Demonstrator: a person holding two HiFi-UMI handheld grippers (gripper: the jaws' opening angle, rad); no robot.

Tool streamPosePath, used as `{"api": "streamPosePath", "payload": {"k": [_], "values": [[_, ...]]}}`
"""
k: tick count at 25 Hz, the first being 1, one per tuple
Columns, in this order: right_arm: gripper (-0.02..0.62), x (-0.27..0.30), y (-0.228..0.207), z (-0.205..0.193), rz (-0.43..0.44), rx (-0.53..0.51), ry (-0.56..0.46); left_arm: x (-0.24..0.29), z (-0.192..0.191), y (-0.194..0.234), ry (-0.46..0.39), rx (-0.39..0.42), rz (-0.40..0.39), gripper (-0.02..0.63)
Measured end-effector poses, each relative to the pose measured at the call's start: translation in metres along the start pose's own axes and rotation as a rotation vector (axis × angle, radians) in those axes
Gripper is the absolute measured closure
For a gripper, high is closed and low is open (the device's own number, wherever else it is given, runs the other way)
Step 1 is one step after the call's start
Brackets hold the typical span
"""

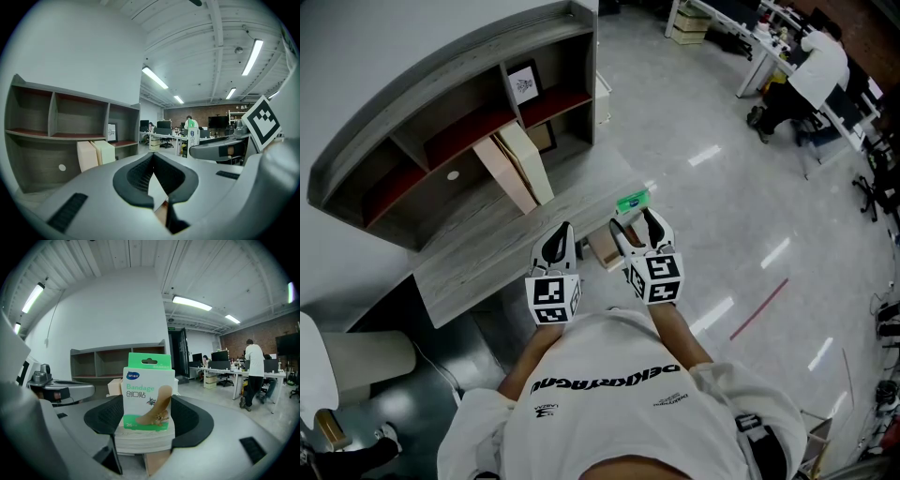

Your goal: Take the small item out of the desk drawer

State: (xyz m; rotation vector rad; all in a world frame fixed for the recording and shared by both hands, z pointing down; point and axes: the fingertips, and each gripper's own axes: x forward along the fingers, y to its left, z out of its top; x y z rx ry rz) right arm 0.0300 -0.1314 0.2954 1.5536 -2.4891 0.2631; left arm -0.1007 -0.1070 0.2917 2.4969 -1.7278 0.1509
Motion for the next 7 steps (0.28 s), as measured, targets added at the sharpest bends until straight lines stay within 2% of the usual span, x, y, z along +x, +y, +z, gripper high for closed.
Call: {"api": "streamPosePath", "payload": {"k": [7], "values": [[0.255,0.0049,-0.0008,0.0004,0.007,-0.001,-0.007,0.0036,-0.0013,0.0025,-0.001,0.002,0.005,0.591]]}}
